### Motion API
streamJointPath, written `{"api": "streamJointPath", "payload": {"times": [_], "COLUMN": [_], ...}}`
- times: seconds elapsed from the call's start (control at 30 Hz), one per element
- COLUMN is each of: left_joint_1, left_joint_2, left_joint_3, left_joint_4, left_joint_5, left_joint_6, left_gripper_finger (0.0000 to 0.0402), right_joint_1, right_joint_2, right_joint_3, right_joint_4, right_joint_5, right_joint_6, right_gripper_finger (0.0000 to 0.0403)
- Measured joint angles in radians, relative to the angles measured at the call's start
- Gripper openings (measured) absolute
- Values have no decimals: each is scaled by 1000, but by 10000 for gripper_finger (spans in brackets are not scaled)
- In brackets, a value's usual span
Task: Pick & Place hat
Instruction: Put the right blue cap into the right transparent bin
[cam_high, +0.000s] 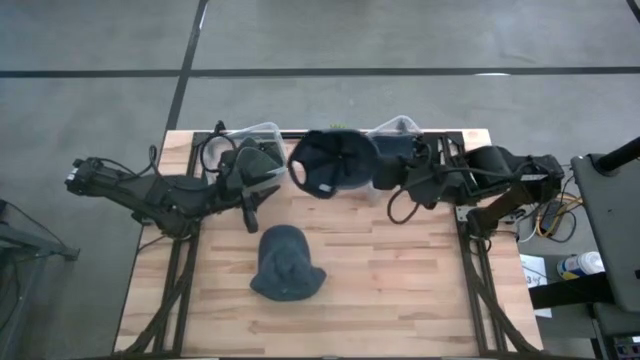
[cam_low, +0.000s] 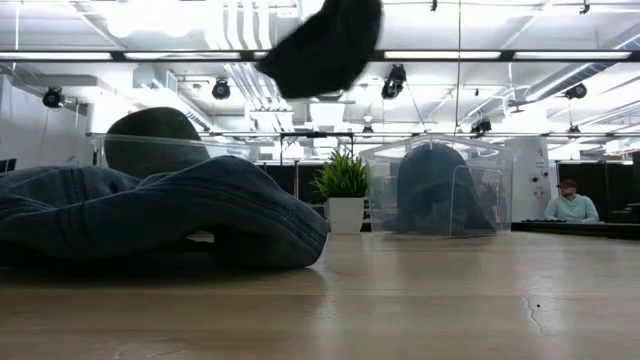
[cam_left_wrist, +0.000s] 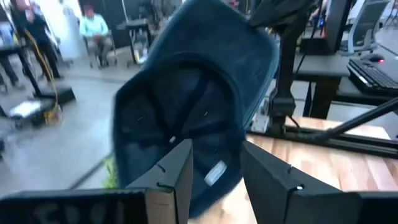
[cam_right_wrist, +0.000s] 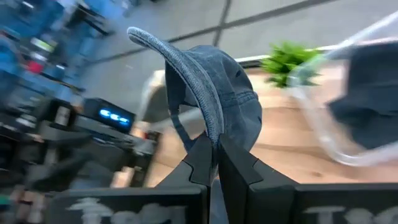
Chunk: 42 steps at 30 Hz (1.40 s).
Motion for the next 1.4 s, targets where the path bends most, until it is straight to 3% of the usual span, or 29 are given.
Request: {"api": "streamJointPath", "payload": {"times": [0.2,0.47,0.97,1.2,1.4], "left_joint_1": [0,-1,2,2,-11], "left_joint_2": [18,68,215,290,290], "left_joint_3": [0,0,37,71,82], "left_joint_4": [145,311,382,392,399], "left_joint_5": [0,0,-39,-243,-272], "left_joint_6": [136,441,692,763,774], "left_gripper_finger": [129,129,129,129,129], "right_joint_1": [-32,-100,-152,-154,-156], "right_joint_2": [10,16,18,16,16], "right_joint_3": [-20,-92,-231,-229,-233], "right_joint_4": [191,406,702,736,736], "right_joint_5": [6,-6,-117,-119,-119], "right_joint_6": [-78,-120,-94,-113,-116], "right_gripper_finger": [11,11,11,11,11]}}
